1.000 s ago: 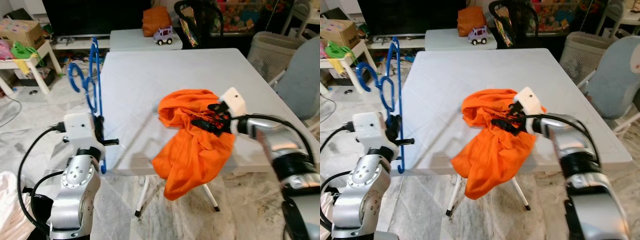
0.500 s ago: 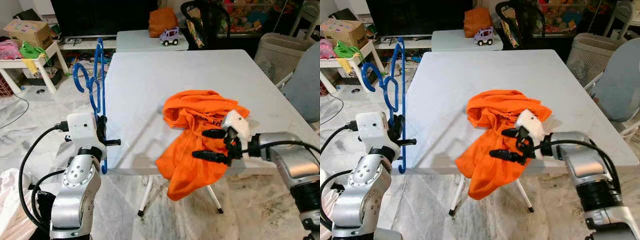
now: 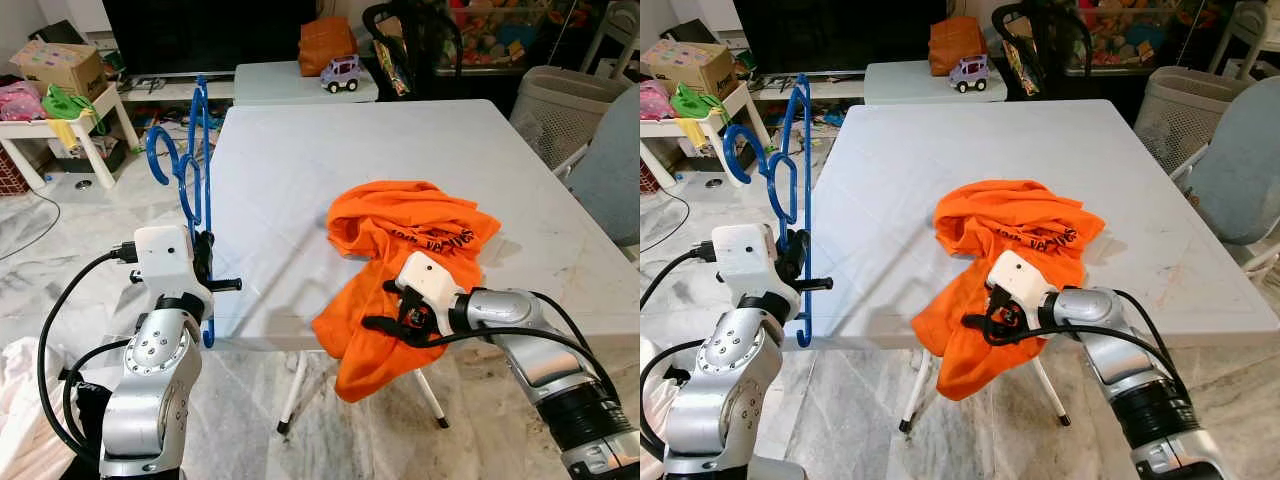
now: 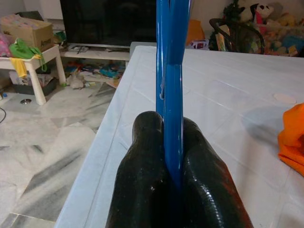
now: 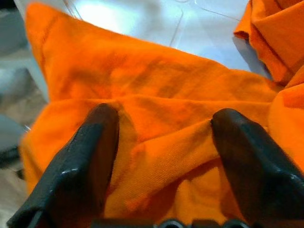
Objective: Hang hanger
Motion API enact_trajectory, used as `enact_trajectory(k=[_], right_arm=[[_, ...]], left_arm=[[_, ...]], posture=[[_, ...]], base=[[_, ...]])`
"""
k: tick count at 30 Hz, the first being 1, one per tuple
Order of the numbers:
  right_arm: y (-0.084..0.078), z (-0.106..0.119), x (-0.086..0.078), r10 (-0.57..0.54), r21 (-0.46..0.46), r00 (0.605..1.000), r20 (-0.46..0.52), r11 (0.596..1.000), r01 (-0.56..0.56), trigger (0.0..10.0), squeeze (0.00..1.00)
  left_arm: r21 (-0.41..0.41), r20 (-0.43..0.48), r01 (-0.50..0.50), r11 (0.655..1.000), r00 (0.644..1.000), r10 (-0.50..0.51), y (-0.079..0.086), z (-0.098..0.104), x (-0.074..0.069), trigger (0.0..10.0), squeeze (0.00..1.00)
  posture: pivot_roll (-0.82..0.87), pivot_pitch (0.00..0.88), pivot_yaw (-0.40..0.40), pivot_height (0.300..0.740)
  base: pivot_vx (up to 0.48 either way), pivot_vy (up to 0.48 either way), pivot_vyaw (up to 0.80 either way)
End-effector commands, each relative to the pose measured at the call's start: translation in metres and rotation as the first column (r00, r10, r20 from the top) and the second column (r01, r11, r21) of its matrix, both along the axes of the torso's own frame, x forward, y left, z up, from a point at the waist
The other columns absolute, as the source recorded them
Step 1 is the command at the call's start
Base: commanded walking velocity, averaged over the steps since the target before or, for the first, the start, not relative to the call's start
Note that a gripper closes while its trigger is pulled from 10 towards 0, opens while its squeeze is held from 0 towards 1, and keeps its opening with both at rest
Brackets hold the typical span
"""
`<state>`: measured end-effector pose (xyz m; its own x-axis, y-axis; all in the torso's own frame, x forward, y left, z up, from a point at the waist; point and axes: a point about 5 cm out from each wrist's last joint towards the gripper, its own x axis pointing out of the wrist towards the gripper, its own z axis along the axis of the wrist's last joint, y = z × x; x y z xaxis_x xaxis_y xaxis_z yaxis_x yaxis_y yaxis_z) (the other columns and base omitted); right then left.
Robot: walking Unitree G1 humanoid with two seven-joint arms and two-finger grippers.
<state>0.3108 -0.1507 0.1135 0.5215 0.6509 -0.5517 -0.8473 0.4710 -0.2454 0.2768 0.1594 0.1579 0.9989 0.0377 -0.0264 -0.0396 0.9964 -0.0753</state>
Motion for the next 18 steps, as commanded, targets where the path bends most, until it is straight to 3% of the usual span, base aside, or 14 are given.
enact_trajectory(k=[1, 8, 18], right_arm=[[-0.0013, -0.0002, 0.0005, 0.005, -0.051, 1.000, 0.028, 0.999, -0.003, 0.0, 0.00], [0.0007, -0.0036, 0.0018, 0.040, -0.147, 0.996, 0.075, 0.989, -0.028, 0.0, 0.00], [-0.0006, -0.0093, 0.0048, 0.034, -0.176, 0.997, 0.076, 0.984, -0.020, 0.0, 0.00]], left_arm=[[0.006, 0.008, 0.007, 1.000, 1.000, -0.007, -0.0001, 0.0031, 0.0027, 10.0, 0.00], [0.008, 0.016, 0.010, 1.000, 1.000, -0.010, -0.0013, 0.0053, 0.0046, 10.0, 0.00], [0.009, 0.019, 0.006, 1.000, 1.000, -0.006, 0.0000, 0.0057, 0.0045, 10.0, 0.00]], posture=[[-0.02, 0.000, 0.030, 0.740], [-0.02, 0.000, 0.036, 0.740], [-0.01, 0.000, 0.035, 0.740]], base=[[0.000, 0.000, 0.00], [0.000, 0.000, 0.00], [0.000, 0.000, 0.00]])
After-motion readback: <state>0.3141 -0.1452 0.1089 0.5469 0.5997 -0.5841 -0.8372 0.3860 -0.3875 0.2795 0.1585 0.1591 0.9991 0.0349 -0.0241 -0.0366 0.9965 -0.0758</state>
